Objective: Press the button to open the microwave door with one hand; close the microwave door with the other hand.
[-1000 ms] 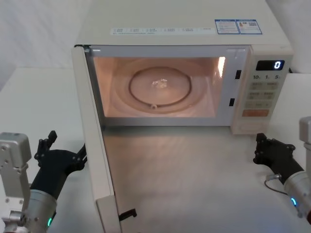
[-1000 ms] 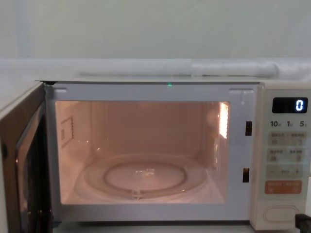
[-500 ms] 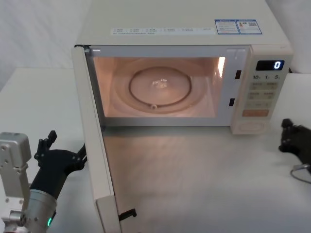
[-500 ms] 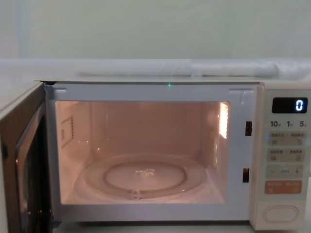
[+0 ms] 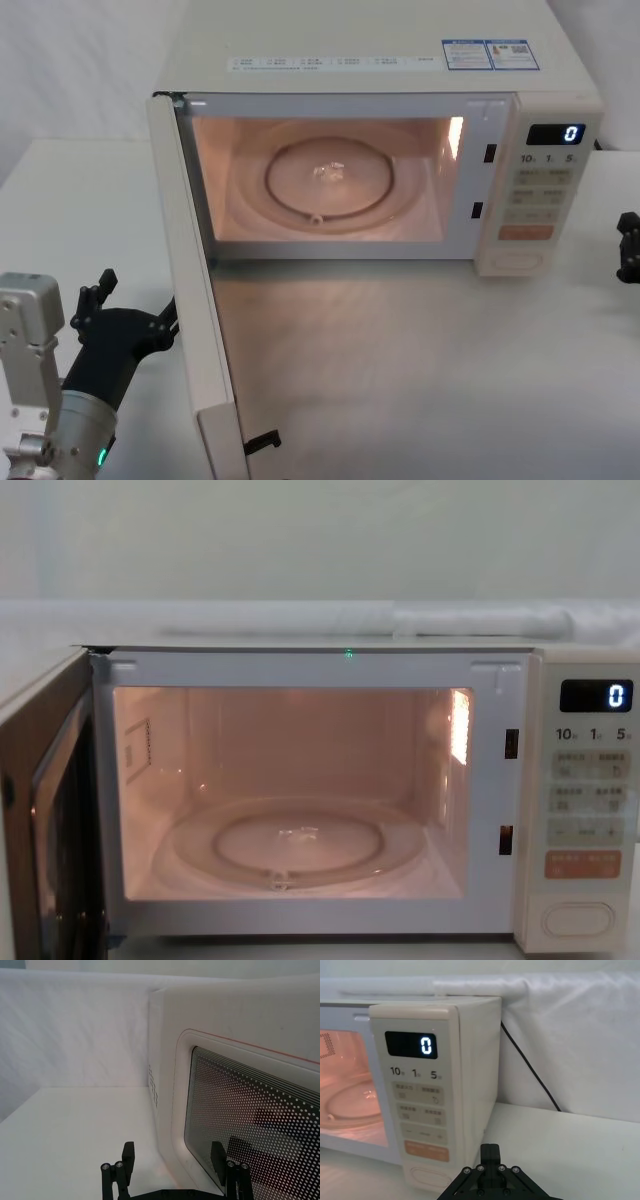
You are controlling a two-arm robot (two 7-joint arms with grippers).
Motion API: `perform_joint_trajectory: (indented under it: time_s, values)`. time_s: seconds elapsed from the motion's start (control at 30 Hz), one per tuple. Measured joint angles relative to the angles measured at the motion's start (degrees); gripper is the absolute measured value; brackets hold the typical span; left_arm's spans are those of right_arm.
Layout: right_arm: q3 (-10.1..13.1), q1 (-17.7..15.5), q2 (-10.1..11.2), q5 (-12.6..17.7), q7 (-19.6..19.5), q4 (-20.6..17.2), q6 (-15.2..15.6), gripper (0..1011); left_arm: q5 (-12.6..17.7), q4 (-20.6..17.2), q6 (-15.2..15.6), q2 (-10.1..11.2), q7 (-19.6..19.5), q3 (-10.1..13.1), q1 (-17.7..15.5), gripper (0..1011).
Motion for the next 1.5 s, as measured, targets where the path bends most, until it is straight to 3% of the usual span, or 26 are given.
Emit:
perform_joint_trajectory:
  time_s: [0.43, 0.83, 1.17, 1.27, 1.5]
  values:
    - [-0.5, 1.6, 3.2, 3.3, 1.7, 2.2, -0.8, 0, 0.0, 0.0, 0.0, 0.0, 0.0, 0.0, 0.0, 1001]
    - [-0.5, 1.6, 3.1, 3.3, 1.7, 2.2, -0.8, 4, 0.0, 0.0, 0.0, 0.0, 0.0, 0.0, 0.0, 1001]
    - [-0.5, 1.6, 3.0, 3.2, 1.8, 2.2, -0.9, 250, 0.0, 0.0, 0.0, 0.0, 0.0, 0.0, 0.0, 1001]
    - [-0.4, 1.6, 3.0, 3.2, 1.8, 2.2, -0.9, 388, 0.0, 0.0, 0.0, 0.0, 0.0, 0.0, 0.0, 1001]
    - [-0.4, 1.6, 3.0, 3.2, 1.8, 2.1, -0.9, 593, 0.0, 0.0, 0.0, 0.0, 0.0, 0.0, 0.0, 1001]
